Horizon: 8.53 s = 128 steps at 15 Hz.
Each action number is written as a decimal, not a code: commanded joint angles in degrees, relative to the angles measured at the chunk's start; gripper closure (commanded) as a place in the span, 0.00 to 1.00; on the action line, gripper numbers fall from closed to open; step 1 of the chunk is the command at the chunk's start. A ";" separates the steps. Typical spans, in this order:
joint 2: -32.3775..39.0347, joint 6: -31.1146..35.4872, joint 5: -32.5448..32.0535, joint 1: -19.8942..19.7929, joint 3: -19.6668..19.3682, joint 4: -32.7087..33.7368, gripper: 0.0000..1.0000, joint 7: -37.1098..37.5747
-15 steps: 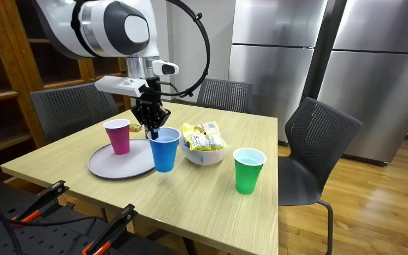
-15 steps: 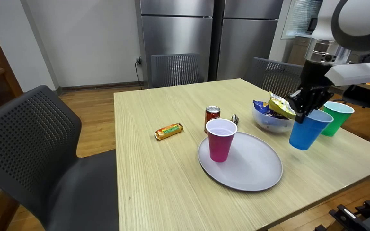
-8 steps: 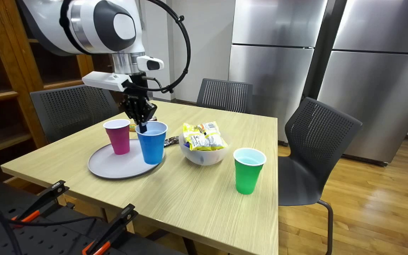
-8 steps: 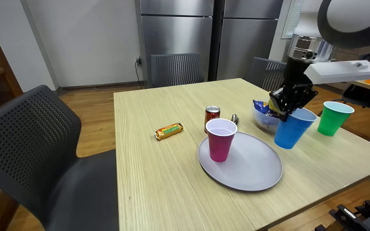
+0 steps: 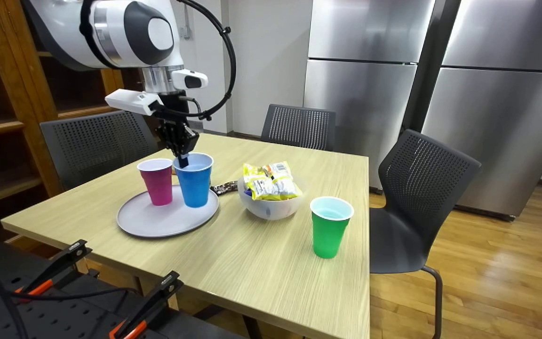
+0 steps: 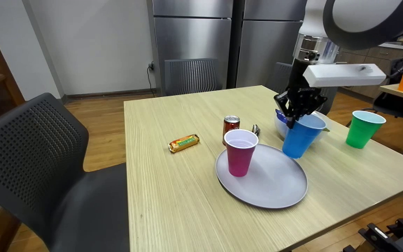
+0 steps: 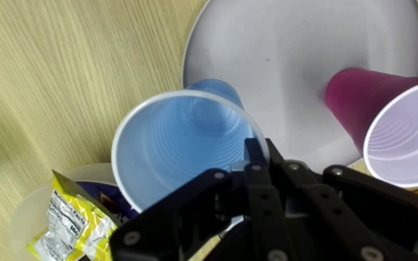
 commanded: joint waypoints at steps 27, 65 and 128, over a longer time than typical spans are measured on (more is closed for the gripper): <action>15.94 -0.39 0.82 9.47 -4.04 15.08 0.97 11.75; -11.83 7.47 14.70 -10.07 -7.90 -6.82 0.00 -16.90; -3.14 -0.75 32.16 -28.66 -12.60 -6.32 0.99 -35.39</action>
